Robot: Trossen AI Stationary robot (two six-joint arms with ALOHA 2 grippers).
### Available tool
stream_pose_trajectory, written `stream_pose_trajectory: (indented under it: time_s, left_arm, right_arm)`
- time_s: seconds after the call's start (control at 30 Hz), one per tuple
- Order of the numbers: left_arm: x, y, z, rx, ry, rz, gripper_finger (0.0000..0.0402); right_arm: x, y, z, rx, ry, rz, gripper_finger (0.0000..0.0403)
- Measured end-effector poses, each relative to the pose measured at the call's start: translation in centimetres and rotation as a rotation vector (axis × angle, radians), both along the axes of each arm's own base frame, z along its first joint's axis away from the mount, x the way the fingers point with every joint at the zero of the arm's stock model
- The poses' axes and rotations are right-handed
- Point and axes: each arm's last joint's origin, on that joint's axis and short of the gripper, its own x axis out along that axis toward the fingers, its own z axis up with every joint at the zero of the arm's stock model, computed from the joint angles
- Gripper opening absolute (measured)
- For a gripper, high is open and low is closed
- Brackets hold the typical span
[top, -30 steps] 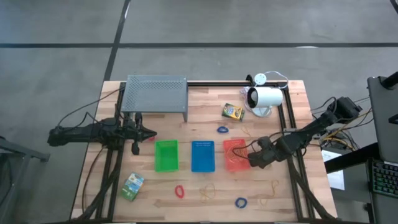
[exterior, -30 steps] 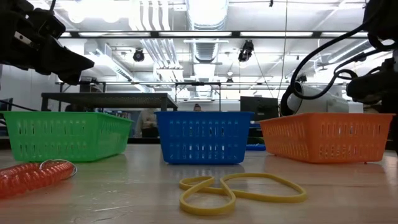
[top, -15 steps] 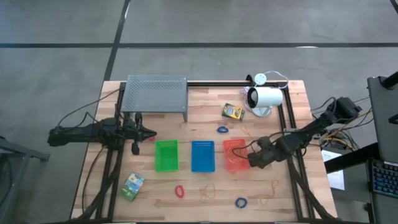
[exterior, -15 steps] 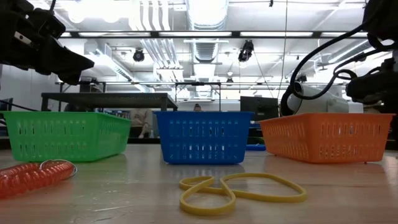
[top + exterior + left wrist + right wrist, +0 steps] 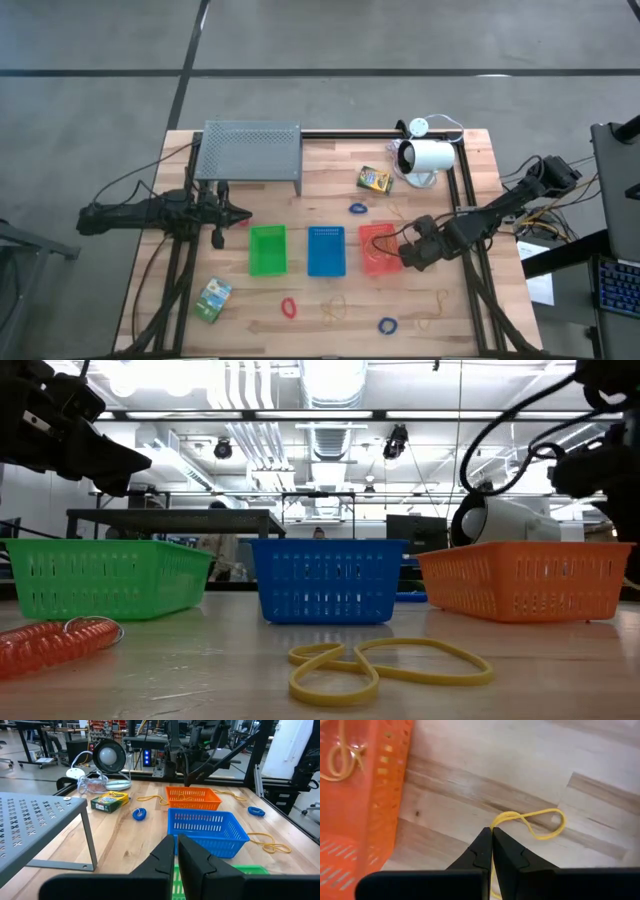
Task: Pick & Place Office Desk Supplies
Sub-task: Put the yellow rubber band into the orange bin
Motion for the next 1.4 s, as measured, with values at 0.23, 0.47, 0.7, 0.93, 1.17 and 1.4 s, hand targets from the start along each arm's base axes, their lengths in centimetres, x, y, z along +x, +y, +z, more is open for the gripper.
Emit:
stream_pose_trajectory:
  time_s: [0.23, 0.47, 0.7, 0.93, 1.17, 1.4]
  left_arm:
    - [0.0, 0.0, 0.0, 0.000, 0.000, 0.000, 0.0028]
    - [0.0, 0.0, 0.0, 0.000, -0.001, 0.000, 0.0028]
    - [0.0, 0.0, 0.0, 0.000, -0.001, 0.000, 0.0028]
    - [0.0, 0.0, 0.0, 0.000, 0.000, 0.000, 0.0028]
    - [0.0, 0.0, 0.0, 0.000, 0.000, 0.000, 0.0028]
    - [0.0, 0.0, 0.0, 0.000, 0.000, 0.000, 0.0028]
  right_arm:
    - [0.3, 0.0, 2.5, -0.094, 0.022, 0.030, 0.0008]
    - [0.5, 0.0, 5.3, -0.188, 0.036, 0.110, 0.0008]
    - [0.7, 0.1, 8.1, -0.278, 0.015, 0.183, 0.0008]
    - [1.3, 0.0, 10.7, -0.414, -0.059, 0.290, 0.0008]
    - [1.8, 0.0, 13.2, -0.524, -0.136, 0.378, 0.0008]
    - [2.5, 0.4, 14.5, -0.551, -0.193, 0.476, 0.0008]
